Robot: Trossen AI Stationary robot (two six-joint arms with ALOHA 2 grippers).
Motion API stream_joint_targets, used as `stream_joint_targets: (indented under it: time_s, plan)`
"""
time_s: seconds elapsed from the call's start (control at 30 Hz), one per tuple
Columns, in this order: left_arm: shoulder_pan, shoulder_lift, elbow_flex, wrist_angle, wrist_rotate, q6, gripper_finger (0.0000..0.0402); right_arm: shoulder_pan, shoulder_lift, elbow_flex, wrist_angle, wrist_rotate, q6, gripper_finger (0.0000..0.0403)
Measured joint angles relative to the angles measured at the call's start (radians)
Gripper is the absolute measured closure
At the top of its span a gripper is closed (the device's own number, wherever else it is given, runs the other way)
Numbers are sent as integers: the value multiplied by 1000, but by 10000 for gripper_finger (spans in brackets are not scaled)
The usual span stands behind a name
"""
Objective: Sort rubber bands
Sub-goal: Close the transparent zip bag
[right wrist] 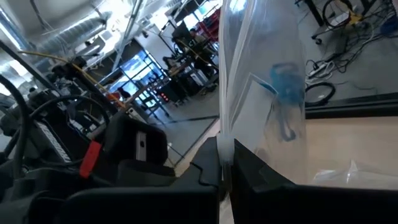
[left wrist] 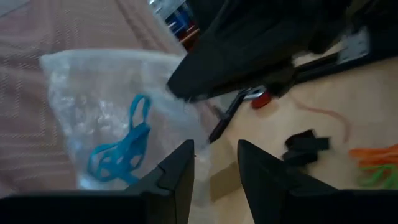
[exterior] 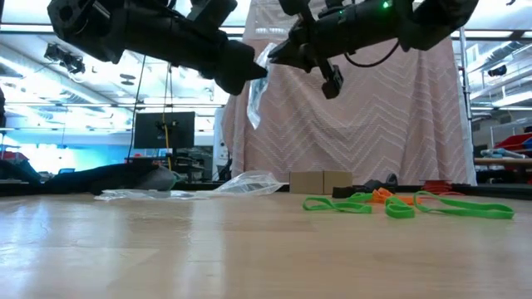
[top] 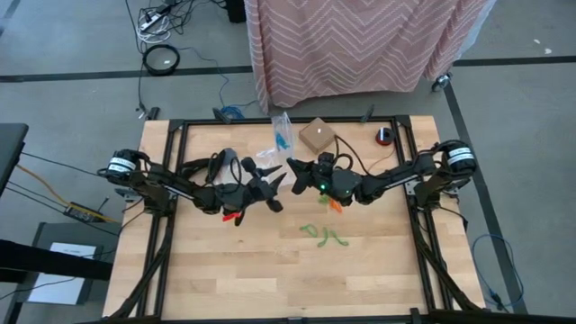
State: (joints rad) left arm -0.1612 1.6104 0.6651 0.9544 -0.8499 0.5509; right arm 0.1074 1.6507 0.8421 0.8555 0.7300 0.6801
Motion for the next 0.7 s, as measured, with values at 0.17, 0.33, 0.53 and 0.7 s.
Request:
stream_joint_targets:
  time_s: [0.17,0.33,0.53,0.7]
  plan:
    - [1,0,0,30,-49,31,270,2,0,16,2,-9,0,403]
    - [1,0,0,109,-54,76,270,3,0,16,0,-28,19,403]
    - [-1,22,44,116,13,60,270,0,0,20,1,-73,23,403]
    - [-20,91,105,118,-72,87,270,-10,-1,22,-3,-87,18,403]
